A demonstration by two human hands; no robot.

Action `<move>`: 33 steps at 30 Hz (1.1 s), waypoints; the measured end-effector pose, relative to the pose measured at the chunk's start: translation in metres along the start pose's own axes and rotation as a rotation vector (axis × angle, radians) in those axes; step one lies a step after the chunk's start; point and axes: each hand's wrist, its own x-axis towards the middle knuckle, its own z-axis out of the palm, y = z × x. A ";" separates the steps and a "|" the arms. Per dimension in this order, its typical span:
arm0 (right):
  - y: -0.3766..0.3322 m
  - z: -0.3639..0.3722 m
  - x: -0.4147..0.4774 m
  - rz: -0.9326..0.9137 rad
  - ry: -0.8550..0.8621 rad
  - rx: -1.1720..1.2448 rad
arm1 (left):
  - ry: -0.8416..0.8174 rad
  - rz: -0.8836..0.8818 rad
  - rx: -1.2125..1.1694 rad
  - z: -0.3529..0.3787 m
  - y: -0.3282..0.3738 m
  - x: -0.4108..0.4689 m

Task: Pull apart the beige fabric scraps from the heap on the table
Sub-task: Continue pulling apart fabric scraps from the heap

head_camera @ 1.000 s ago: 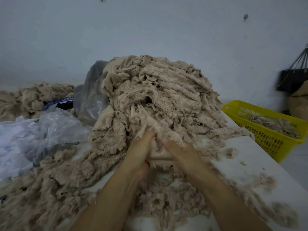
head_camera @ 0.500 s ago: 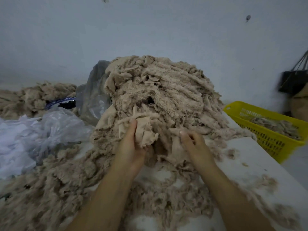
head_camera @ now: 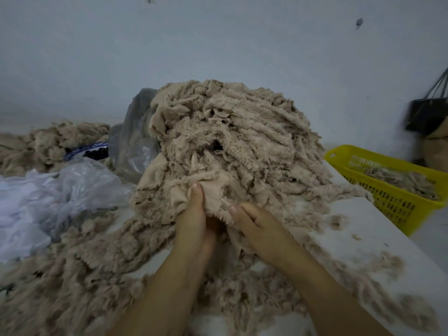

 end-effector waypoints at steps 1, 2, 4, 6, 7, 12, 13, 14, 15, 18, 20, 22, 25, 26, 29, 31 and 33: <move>-0.002 -0.003 -0.001 0.037 0.002 0.060 | 0.049 0.019 -0.092 -0.005 0.005 0.006; 0.000 -0.008 -0.001 0.088 0.041 0.134 | 0.114 0.046 -0.183 -0.013 0.015 0.012; 0.009 -0.027 -0.001 0.195 0.215 0.263 | 0.231 0.091 -0.274 -0.027 0.030 0.024; 0.018 -0.040 0.001 0.236 0.310 0.271 | 0.152 0.102 -0.173 -0.024 0.029 0.021; 0.020 -0.040 0.004 0.238 0.300 0.251 | 0.057 0.086 -0.058 -0.017 0.019 0.016; 0.022 -0.032 0.007 0.300 0.229 0.383 | -0.287 0.112 0.913 0.002 -0.019 -0.008; 0.020 -0.033 0.004 0.309 0.181 0.471 | -0.357 0.113 0.971 -0.001 -0.018 -0.010; 0.020 -0.034 0.001 0.315 0.120 0.553 | -0.409 0.096 0.990 -0.004 -0.016 -0.013; 0.020 -0.033 -0.002 0.331 0.068 0.595 | -0.448 0.096 1.023 -0.006 -0.014 -0.015; 0.020 -0.028 -0.003 0.334 -0.001 0.504 | -0.476 0.190 1.202 -0.006 -0.013 -0.019; 0.017 -0.026 -0.001 0.321 0.018 0.371 | -0.513 0.270 1.301 -0.005 -0.014 -0.018; 0.018 -0.026 0.000 0.284 0.057 0.282 | -0.512 0.303 1.385 -0.003 -0.015 -0.019; 0.018 -0.026 0.002 0.255 0.159 0.336 | -0.297 0.166 1.223 -0.006 -0.018 -0.013; 0.017 -0.026 0.002 0.238 0.166 0.351 | -0.224 0.123 1.132 -0.007 -0.018 -0.011; 0.012 -0.022 -0.002 0.249 0.058 0.331 | -0.086 -0.095 0.623 -0.004 -0.014 0.002; 0.011 -0.021 -0.004 0.306 -0.056 0.309 | -0.032 -0.203 0.234 -0.008 -0.004 0.008; 0.009 -0.023 -0.004 0.365 -0.127 0.294 | -0.059 -0.225 -0.033 -0.014 0.009 0.011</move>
